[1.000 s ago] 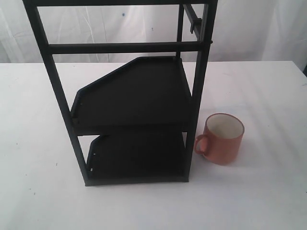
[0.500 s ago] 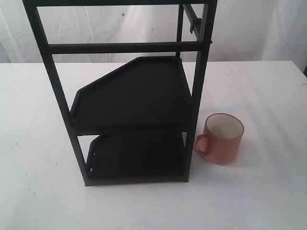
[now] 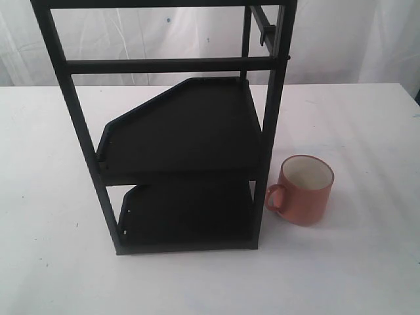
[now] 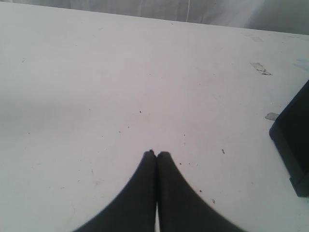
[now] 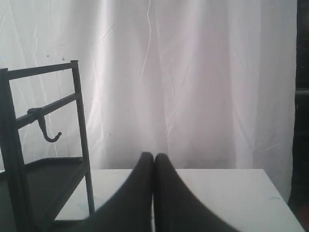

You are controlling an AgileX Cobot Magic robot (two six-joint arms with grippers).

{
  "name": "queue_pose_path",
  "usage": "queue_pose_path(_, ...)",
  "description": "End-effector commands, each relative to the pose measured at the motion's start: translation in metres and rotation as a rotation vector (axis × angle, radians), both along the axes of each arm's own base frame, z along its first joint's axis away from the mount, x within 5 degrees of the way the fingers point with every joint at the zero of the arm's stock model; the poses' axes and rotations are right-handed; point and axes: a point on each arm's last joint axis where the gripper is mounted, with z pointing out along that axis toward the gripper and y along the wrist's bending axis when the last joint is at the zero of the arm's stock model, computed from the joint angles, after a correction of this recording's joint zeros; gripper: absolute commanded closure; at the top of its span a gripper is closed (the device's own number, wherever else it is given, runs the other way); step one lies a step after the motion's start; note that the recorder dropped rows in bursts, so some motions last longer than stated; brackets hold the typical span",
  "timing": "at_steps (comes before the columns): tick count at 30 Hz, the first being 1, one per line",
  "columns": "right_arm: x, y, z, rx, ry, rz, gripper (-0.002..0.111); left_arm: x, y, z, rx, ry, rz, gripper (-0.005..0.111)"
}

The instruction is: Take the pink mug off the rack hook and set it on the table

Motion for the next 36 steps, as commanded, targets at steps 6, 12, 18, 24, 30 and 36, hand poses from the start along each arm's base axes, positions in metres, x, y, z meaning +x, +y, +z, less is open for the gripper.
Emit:
queue_pose_path(6, 0.007, -0.004, -0.039, -0.044, -0.623, -0.173, 0.108, 0.000, -0.001, 0.000, -0.008, -0.002, -0.006, 0.107)
queue_pose_path(12, 0.033, -0.007, -0.100, -0.174, 0.025, -0.201, 0.108, 0.000, -0.001, 0.000, -0.008, -0.004, -0.006, 0.107)
queue_pose_path(18, 0.030, -0.008, -0.132, -0.314, 0.368, -0.178, 0.108, 0.000, -0.001, 0.000, -0.008, -0.002, -0.006, 0.107)
queue_pose_path(24, 0.030, -0.008, -0.132, -0.315, 0.368, -0.178, 0.108, 0.000, -0.001, 0.000, -0.008, -0.002, -0.006, 0.107)
queue_pose_path(30, 0.030, -0.008, -0.132, -0.315, 0.368, -0.178, 0.108, 0.000, -0.001, 0.000, -0.008, -0.002, -0.006, 0.107)
queue_pose_path(36, 0.030, -0.008, -0.132, -0.315, 0.368, -0.178, 0.108, 0.000, -0.001, 0.000, -0.008, -0.002, -0.006, 0.107)
